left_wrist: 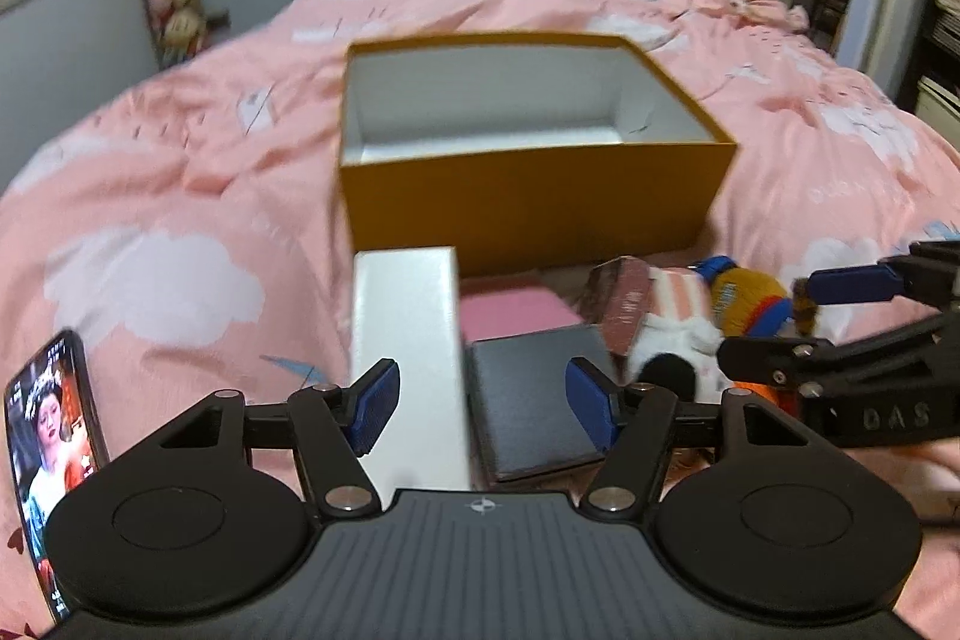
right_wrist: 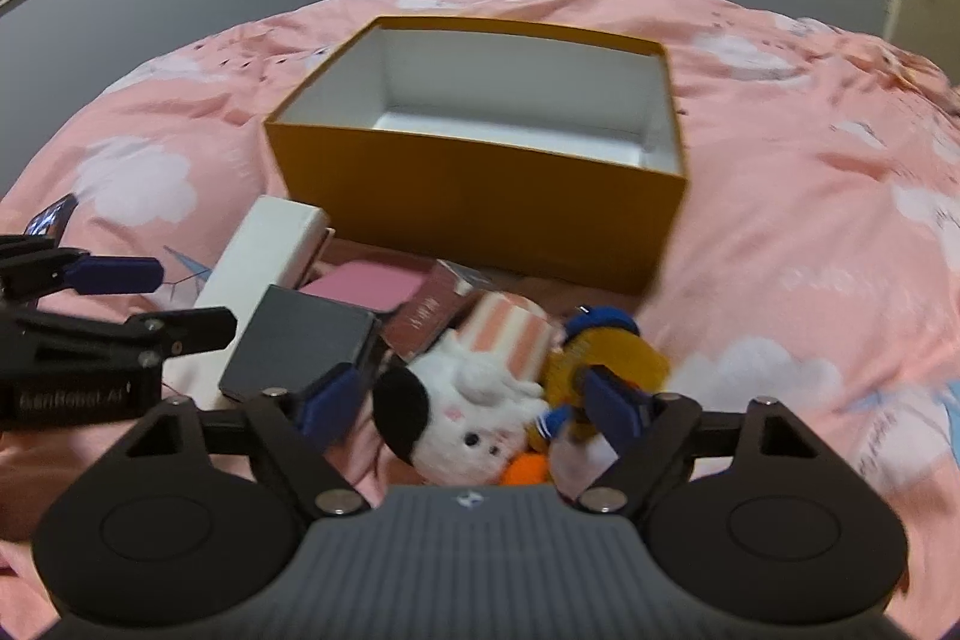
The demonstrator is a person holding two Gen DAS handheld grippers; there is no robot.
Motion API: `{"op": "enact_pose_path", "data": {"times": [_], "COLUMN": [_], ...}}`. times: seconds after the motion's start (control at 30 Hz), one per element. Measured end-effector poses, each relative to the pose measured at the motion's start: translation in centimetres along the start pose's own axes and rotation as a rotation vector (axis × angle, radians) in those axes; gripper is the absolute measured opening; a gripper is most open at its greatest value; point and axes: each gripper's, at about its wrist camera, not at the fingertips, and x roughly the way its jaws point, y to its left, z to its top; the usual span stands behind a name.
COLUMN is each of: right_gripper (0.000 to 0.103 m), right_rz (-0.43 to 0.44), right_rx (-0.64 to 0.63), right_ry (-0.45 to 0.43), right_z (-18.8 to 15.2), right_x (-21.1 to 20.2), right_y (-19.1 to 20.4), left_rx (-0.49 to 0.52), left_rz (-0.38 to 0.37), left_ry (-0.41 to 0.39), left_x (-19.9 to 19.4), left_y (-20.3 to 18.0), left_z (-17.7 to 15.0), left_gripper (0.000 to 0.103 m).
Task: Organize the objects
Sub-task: 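Grasp the white rectangular box with the left gripper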
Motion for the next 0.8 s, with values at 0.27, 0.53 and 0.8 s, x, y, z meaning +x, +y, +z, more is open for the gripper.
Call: {"op": "enact_pose_path", "data": {"times": [0.27,0.53,0.8], "right_gripper": [0.063,0.06,0.064], "right_rz": [0.12,0.147,0.134], "right_rx": [-0.049,-0.067,-0.049], "right_ry": [0.037,0.066,0.1], "right_z": [3.7,6.1,6.5], "right_x": [3.3,6.3,8.8], "right_y": [1.4,2.1,1.0], "left_rx": [-0.048,-0.075,-0.089], "left_rz": [0.043,0.054,0.057], "left_ry": [0.084,0.158,0.214], "left_x": [3.1,6.2,8.4], "left_y": [2.3,3.2,3.6], "left_z": [2.8,4.4,4.4], "left_gripper": [0.074,0.076,0.08]}}
